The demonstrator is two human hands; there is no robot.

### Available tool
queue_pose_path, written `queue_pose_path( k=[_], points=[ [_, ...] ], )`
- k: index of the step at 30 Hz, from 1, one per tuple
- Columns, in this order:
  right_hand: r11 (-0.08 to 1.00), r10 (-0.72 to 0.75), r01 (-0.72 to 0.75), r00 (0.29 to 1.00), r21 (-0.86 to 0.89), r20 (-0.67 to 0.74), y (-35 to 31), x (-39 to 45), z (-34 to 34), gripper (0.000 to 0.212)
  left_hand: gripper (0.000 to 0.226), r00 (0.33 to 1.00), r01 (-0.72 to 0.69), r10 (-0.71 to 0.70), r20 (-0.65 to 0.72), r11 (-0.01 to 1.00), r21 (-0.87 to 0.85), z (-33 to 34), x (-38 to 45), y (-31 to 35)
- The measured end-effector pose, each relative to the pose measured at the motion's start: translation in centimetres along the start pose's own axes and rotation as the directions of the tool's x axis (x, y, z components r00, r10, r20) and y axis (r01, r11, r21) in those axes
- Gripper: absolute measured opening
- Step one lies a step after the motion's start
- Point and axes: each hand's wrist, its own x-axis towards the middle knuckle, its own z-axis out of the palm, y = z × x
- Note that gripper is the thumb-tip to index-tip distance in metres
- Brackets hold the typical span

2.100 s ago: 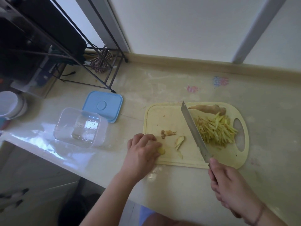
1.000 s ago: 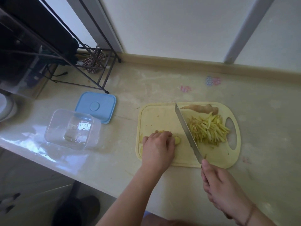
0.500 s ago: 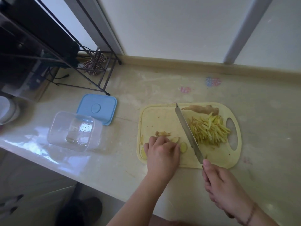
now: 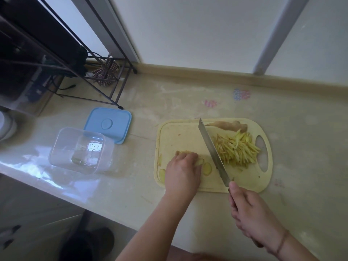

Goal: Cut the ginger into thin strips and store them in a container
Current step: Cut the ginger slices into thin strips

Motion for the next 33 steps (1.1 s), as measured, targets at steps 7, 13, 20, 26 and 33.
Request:
queue_pose_path(
  k=[7, 13, 20, 26, 33],
  points=[
    [1.0, -0.016, 0.016, 1.0, -0.013, -0.021, 0.3, 0.1, 0.2, 0.065, 0.023, 0.975, 0.216, -0.215, 0.054, 0.976, -0.009, -0.5, 0.0, 1.5],
    [0.999, -0.021, 0.02, 0.999, -0.042, -0.031, 0.2, 0.1, 0.0, 0.066, 0.019, 0.927, 0.372, -0.359, 0.103, 0.916, -0.151, -0.3, -0.1, 1.5],
    [0.997, -0.033, 0.03, 0.999, -0.067, -0.03, 0.3, 0.2, 0.0, 0.066, 0.015, 0.905, 0.425, -0.394, 0.161, 0.841, -0.334, -0.2, 0.0, 2.3],
    [0.996, -0.055, 0.053, 0.998, -0.077, -0.016, 0.2, 0.2, -0.2, 0.061, 0.026, 0.958, 0.257, -0.215, 0.188, 0.936, -0.241, -0.6, -0.1, 1.8],
    [0.994, -0.031, 0.027, 0.999, -0.109, -0.036, 0.7, -0.9, 0.8, 0.064, 0.025, 0.985, -0.166, 0.169, 0.02, 0.978, -0.129, 0.7, -1.3, 0.0]
  ],
)
